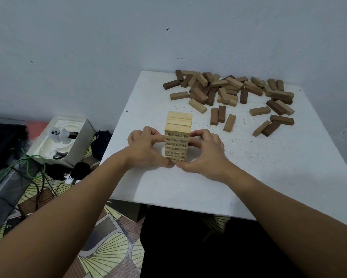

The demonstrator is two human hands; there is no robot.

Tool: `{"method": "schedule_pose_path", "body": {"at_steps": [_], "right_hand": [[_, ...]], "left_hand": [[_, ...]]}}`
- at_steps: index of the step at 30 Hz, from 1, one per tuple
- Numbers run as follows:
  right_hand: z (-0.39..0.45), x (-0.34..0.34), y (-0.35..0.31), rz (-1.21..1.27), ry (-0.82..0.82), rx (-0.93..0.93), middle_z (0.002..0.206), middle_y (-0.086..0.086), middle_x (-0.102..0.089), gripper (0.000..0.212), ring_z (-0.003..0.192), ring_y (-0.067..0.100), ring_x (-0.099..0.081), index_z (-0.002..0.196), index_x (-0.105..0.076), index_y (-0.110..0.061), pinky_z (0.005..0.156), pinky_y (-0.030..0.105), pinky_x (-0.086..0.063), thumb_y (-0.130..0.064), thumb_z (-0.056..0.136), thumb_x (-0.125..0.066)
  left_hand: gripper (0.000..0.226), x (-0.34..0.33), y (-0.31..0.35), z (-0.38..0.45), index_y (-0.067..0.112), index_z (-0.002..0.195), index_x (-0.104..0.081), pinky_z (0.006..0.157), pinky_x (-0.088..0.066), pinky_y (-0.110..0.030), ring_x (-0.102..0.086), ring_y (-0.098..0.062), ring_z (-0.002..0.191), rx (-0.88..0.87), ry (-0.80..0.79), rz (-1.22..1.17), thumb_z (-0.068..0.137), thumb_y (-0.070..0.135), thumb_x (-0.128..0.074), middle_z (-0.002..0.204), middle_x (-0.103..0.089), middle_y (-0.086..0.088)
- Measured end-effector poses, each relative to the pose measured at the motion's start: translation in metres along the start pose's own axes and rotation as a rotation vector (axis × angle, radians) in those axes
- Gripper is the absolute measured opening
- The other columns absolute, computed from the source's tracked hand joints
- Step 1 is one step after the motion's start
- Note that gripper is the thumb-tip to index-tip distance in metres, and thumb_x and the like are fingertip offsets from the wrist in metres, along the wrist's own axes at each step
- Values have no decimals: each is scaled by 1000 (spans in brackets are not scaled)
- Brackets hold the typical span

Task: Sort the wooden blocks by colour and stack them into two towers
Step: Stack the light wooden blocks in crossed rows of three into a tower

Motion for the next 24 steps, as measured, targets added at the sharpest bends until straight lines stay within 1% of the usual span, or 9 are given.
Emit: {"method": "schedule_pose_path", "body": {"at_steps": [2, 5, 8, 10, 13, 15, 20, 23, 24], "right_hand": [[0, 0, -1, -12, 3, 0, 127, -27, -33, 64, 126, 5, -23, 124, -64, -49, 116, 34, -17, -70, 65, -79], [1, 0, -3, -29, 10, -9, 126, -27, -33, 64, 125, 5, -21, 124, -65, -49, 117, 35, -15, -70, 66, -80], [4, -1, -6, -36, 9, -20, 126, -27, -32, 65, 123, 4, -20, 124, -65, -48, 120, 38, -12, -70, 65, -80], [6, -3, -9, -35, 8, -25, 125, -27, -32, 65, 124, 5, -20, 124, -65, -47, 121, 39, -12, -70, 65, -80], [7, -5, -11, -32, 9, -27, 123, -26, -32, 65, 122, 4, -20, 125, -65, -47, 121, 39, -11, -70, 66, -80], [9, -7, -13, -34, 19, -26, 122, -27, -32, 65, 122, 4, -20, 124, -65, -48, 120, 38, -12, -71, 65, -79], [14, -13, -21, -38, 17, -28, 122, -26, -33, 64, 122, 5, -20, 123, -65, -47, 120, 39, -14, -71, 66, -80], [18, -19, -28, -26, 13, -20, 122, -26, -33, 63, 121, 4, -20, 122, -65, -47, 120, 39, -14, -71, 65, -79], [19, -21, -31, -22, 13, -18, 122, -26, -33, 63, 121, 4, -19, 122, -65, -47, 121, 40, -14, -71, 65, -79]], "left_hand": [[49, 1, 0, 0, 85, 83, -51, 104, -19, -24, -17, -13, 118, 2, -5, 12, 69, 57, -88, 118, -32, 15], [40, 2, -4, 3, 76, 85, -58, 107, -23, -27, -18, -14, 119, 6, 5, 32, 65, 60, -89, 118, -31, 15], [41, 3, -7, 5, 75, 85, -59, 107, -24, -28, -20, -14, 118, 16, 0, 36, 64, 59, -90, 119, -31, 15], [38, 6, -9, 6, 68, 88, -61, 106, -24, -27, -20, -15, 119, 29, 1, 43, 64, 59, -90, 120, -31, 15], [40, 10, -12, 6, 64, 89, -59, 107, -24, -27, -21, -17, 120, 35, -6, 50, 64, 59, -90, 123, -32, 13], [41, 12, -14, 6, 64, 91, -59, 109, -24, -28, -21, -17, 121, 36, -10, 50, 64, 60, -90, 124, -32, 13], [40, 19, -24, 6, 65, 92, -60, 105, -23, -28, -20, -16, 121, 37, -6, 49, 64, 60, -89, 124, -31, 16], [40, 24, -31, 4, 72, 87, -59, 103, -21, -27, -20, -13, 118, 52, 1, 58, 64, 61, -89, 120, -30, 20], [41, 26, -35, 4, 71, 89, -60, 103, -21, -27, -20, -13, 118, 60, 7, 57, 63, 61, -90, 118, -30, 21]]}}
Point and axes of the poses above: each hand's wrist, its own z-axis towards the middle knuckle, its own x-axis out of the back of the hand, y = z × x, the point moved 2 cm from there along z, towards the middle knuckle
